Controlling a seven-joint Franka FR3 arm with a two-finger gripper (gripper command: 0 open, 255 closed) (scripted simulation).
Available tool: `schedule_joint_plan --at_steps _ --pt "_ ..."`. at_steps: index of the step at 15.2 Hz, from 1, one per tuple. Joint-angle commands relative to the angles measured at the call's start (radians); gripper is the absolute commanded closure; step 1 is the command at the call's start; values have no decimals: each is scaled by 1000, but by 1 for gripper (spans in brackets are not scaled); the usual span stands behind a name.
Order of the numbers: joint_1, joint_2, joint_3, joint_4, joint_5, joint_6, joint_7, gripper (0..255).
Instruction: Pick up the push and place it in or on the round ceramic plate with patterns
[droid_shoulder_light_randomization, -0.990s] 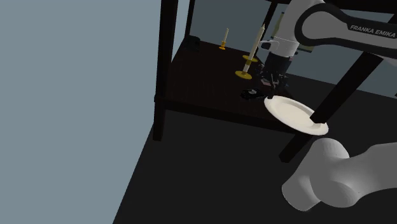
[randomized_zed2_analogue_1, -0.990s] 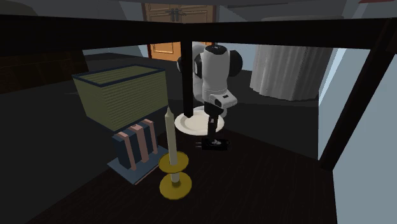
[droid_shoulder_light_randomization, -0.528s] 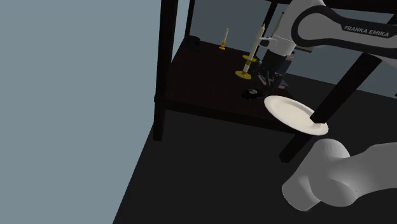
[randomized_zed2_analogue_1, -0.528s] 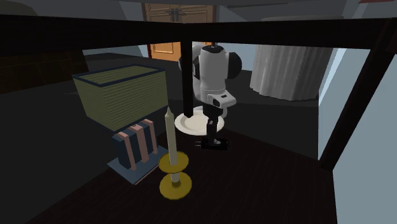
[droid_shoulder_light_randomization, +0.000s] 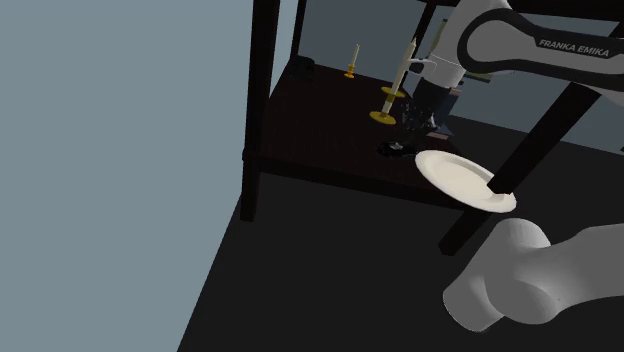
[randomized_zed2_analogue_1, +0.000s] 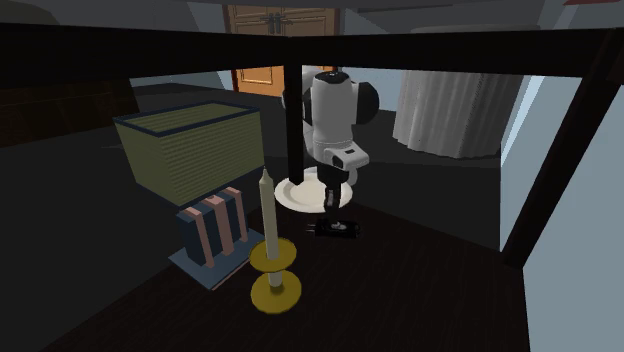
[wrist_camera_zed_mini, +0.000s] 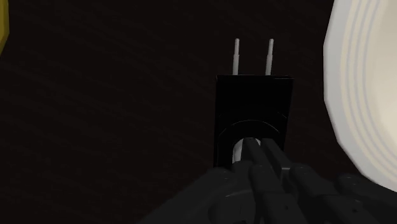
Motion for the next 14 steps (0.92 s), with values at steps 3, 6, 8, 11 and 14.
schedule_joint_plan --at_steps 3,6,8,11,14 --pt "-1 38 -46 10 1 -7 -7 255" --pt "-3 1 1 0 2 -16 -11 0" --pt "-36 -10 -72 36 85 -32 -2 0" --pt "-68 -8 -52 -8 98 8 -17 0" --pt "-96 -4 -33 -50 110 48 -30 0"
